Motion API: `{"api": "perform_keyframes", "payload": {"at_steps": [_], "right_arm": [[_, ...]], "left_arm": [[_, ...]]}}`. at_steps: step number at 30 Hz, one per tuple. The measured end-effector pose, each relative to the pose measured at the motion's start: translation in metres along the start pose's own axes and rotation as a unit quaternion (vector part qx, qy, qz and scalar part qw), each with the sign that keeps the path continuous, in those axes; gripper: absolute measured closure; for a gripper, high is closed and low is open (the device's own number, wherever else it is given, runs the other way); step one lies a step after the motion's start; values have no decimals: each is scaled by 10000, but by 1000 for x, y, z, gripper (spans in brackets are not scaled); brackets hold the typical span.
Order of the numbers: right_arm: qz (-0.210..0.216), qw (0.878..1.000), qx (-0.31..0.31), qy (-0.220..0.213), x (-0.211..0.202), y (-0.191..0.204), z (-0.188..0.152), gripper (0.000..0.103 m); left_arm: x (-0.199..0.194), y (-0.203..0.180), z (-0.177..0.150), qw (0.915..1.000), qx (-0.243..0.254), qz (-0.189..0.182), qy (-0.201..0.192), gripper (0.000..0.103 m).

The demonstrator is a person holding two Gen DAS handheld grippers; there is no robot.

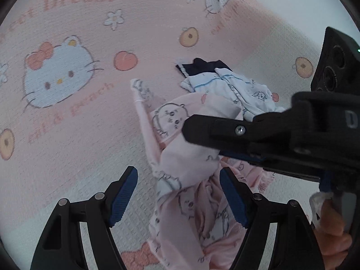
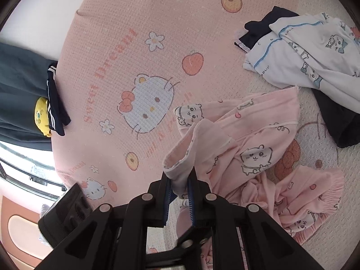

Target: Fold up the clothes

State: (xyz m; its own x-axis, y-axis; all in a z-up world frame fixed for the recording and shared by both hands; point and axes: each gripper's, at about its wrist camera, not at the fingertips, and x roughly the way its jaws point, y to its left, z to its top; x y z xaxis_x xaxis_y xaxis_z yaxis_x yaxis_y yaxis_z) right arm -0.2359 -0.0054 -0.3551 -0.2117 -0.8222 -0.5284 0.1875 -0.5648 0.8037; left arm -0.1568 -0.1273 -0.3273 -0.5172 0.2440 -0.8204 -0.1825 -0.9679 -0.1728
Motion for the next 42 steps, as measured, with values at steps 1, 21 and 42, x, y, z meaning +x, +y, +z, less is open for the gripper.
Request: {"api": "perform_keyframes", "payload": {"at_steps": [1, 21, 42], "right_arm": [[2, 10000, 5, -9, 0, 0, 0, 90], [-674, 9937, 895, -17, -22, -46, -5, 33], [-1232, 9651, 2259, 497, -64, -85, -52, 33]], "left_arm": [[6, 0, 2, 10000, -31, -25, 66, 44], [12, 26, 2, 9952, -974, -69, 105, 93], [-13, 54, -11, 9900, -1406, 50, -77, 97]]}}
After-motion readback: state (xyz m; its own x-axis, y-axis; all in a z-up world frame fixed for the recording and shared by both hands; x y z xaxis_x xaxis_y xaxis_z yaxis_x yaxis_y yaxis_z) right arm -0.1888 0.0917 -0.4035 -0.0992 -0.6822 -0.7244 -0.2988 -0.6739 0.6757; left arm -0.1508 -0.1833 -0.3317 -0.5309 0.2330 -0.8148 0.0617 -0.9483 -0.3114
